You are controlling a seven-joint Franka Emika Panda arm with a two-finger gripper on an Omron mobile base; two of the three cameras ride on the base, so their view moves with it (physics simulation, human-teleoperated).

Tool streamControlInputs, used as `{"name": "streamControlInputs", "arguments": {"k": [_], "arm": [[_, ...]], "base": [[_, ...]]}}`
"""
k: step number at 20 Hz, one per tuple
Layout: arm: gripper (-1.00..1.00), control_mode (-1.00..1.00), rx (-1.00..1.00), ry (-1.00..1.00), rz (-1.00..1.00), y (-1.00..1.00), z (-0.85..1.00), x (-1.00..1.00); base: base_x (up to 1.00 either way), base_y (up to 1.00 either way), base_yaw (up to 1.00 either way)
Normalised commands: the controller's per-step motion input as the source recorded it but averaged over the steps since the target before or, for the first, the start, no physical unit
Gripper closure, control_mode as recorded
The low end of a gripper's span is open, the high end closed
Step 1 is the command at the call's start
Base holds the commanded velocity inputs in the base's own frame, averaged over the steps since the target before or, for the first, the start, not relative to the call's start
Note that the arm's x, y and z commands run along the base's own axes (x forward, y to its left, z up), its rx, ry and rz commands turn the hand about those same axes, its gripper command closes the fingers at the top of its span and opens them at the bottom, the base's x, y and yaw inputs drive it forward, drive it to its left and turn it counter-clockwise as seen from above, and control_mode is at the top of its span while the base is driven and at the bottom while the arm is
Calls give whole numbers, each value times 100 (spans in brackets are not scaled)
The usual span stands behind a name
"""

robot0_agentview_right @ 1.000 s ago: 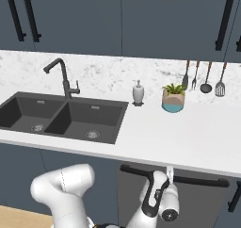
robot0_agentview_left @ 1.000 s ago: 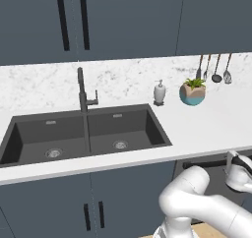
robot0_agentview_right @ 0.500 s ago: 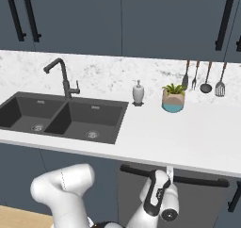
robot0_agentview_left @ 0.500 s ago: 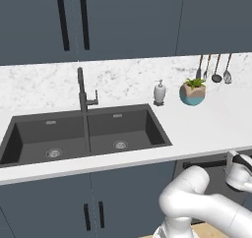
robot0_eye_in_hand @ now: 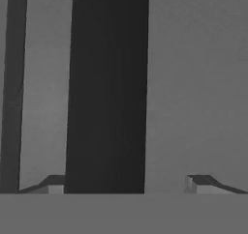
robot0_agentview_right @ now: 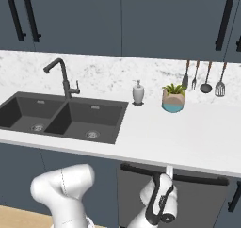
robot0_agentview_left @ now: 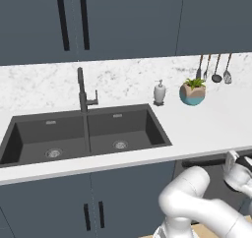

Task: Pick up the cup and bowl from the counter, place them in the dishwasher, and close the dishwasher door.

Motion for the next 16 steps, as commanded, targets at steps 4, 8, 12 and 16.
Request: {"name": "streamControlInputs", "arguments": {"k": [4,8,12,16], "arm": [[-100,-100,-10,-34,-17,-2,-54,82],[-100,-100,-14,-27,-14,0,-48,100],[-100,-100,-11,-26,-15,0,-53,98],[-100,-100,-11,-29,-14,0,-50,98]], "base": [[0,0,0],[0,0,0],[0,0,0],[0,0,0]]}}
